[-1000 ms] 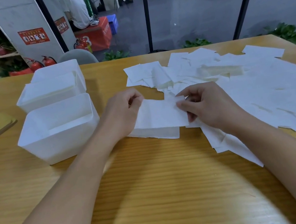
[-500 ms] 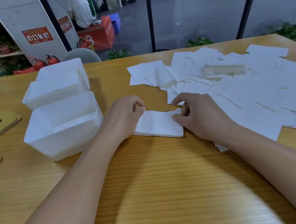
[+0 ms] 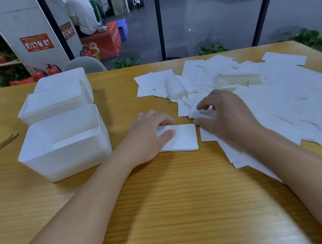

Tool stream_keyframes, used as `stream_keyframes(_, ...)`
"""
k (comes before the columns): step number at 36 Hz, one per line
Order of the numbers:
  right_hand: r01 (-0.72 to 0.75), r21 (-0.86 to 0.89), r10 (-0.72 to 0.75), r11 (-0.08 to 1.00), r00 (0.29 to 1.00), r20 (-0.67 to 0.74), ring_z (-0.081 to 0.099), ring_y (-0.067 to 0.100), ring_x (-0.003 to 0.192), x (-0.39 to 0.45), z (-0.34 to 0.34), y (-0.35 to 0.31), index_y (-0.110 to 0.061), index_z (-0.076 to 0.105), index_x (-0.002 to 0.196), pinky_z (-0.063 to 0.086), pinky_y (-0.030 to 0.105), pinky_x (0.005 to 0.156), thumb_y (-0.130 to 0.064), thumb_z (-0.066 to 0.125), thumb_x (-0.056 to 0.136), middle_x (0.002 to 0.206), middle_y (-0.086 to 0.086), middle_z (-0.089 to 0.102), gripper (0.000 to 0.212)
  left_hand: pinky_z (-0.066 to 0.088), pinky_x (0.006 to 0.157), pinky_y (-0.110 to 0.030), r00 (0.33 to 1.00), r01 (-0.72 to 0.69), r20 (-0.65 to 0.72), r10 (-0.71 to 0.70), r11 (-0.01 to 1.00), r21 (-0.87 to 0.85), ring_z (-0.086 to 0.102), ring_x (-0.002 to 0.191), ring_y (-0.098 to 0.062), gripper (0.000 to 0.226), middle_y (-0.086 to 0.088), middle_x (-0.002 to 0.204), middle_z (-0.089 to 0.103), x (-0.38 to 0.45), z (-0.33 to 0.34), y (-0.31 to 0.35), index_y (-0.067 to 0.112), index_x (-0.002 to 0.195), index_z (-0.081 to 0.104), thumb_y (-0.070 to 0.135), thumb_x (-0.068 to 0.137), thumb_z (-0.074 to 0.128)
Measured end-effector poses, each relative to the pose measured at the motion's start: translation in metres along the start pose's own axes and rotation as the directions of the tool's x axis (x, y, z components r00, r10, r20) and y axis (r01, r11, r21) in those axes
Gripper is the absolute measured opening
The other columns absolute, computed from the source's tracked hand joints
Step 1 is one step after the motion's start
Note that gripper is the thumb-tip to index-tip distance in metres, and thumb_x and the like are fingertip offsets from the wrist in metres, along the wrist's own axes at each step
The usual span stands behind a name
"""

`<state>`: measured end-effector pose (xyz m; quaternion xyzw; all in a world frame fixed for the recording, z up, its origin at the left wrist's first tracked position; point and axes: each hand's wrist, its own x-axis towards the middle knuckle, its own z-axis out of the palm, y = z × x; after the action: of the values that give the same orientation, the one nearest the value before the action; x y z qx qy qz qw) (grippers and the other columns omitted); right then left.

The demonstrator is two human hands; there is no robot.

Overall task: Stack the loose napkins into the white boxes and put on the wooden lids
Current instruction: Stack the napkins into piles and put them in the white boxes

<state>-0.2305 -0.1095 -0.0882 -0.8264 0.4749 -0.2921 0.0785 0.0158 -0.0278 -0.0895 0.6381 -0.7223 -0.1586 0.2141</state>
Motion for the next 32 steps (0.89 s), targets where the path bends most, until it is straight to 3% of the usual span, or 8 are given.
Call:
stream_keyframes(5,0.044,-0.077,-0.045,0.996,0.999,-0.018,0.061,0.019,0.094,0.009,0.013,-0.010,-0.024,0.078,0.095,0.051,0.041,0.089,-0.038,0.080,0.090,0.097,-0.008,0.065,0.014,0.035,0.111,-0.039,0.998,0.030,-0.061,-0.026,0.997,0.074,0.040,0.115,-0.011,0.024,0.022,0.109,0.046,-0.001,0.006,0.006,0.046,0.132,0.060,0.048,0.109,0.057)
stream_keyframes(10,0.026,-0.098,-0.027,0.995,1.000,-0.009,0.062,0.018,0.083,0.009,0.014,-0.010,-0.023,0.078,0.085,0.052,0.039,0.074,-0.029,0.074,0.098,0.090,-0.009,0.064,0.014,0.033,0.113,-0.037,0.999,0.038,-0.037,-0.035,0.995,0.090,0.040,0.121,-0.010,0.027,0.018,0.119,0.049,-0.002,0.003,0.006,0.046,0.136,0.059,0.049,0.109,0.057)
stream_keyframes(14,0.026,-0.061,-0.028,0.998,0.999,-0.032,0.061,0.016,0.082,0.010,0.015,-0.006,-0.023,0.074,0.088,0.053,0.039,0.076,-0.026,0.071,0.100,0.091,-0.011,0.061,0.013,0.031,0.115,-0.036,0.999,0.026,-0.030,-0.024,0.995,0.098,0.041,0.127,-0.009,0.030,0.019,0.128,0.051,-0.002,0.000,0.007,0.043,0.138,0.061,0.049,0.109,0.058)
stream_keyframes(17,0.067,-0.020,-0.067,0.998,0.997,-0.024,0.060,0.013,0.084,0.009,0.013,-0.007,-0.025,0.074,0.091,0.049,0.034,0.078,-0.031,0.077,0.094,0.093,-0.012,0.062,0.008,0.030,0.117,-0.037,0.999,0.022,-0.028,-0.020,0.994,0.106,0.040,0.129,-0.010,0.031,0.018,0.131,0.052,-0.003,-0.001,0.007,0.043,0.139,0.062,0.049,0.109,0.058)
stream_keyframes(20,0.102,-0.079,-0.103,0.992,0.995,-0.011,0.060,0.018,0.086,0.008,0.013,-0.008,-0.024,0.075,0.088,0.048,0.039,0.083,-0.031,0.080,0.089,0.091,-0.008,0.064,0.009,0.031,0.117,-0.038,1.000,0.026,-0.018,-0.025,0.994,0.110,0.040,0.130,-0.010,0.032,0.018,0.132,0.052,-0.003,-0.002,0.008,0.042,0.140,0.062,0.050,0.109,0.058)
stream_keyframes(27,0.145,-0.202,-0.145,0.969,0.989,0.016,0.058,0.022,0.089,0.011,0.015,-0.007,-0.021,0.077,0.089,0.039,0.039,0.090,-0.028,0.070,0.102,0.090,-0.005,0.065,0.016,0.034,0.115,-0.038,1.000,0.021,-0.001,-0.021,0.996,0.091,0.041,0.130,-0.008,0.032,0.020,0.132,0.052,-0.003,-0.004,0.007,0.042,0.139,0.062,0.050,0.108,0.058)
stream_keyframes(32,0.081,-0.034,-0.082,0.996,0.997,-0.012,0.059,0.016,0.090,0.009,0.008,-0.010,-0.025,0.071,0.090,0.045,0.039,0.091,-0.027,0.069,0.103,0.092,-0.011,0.063,0.013,0.040,0.118,-0.043,0.996,-0.026,-0.082,0.029,0.999,0.031,0.045,0.130,-0.005,0.029,0.025,0.125,0.061,-0.005,-0.004,0.011,0.040,0.138,0.066,0.043,0.109,0.060)
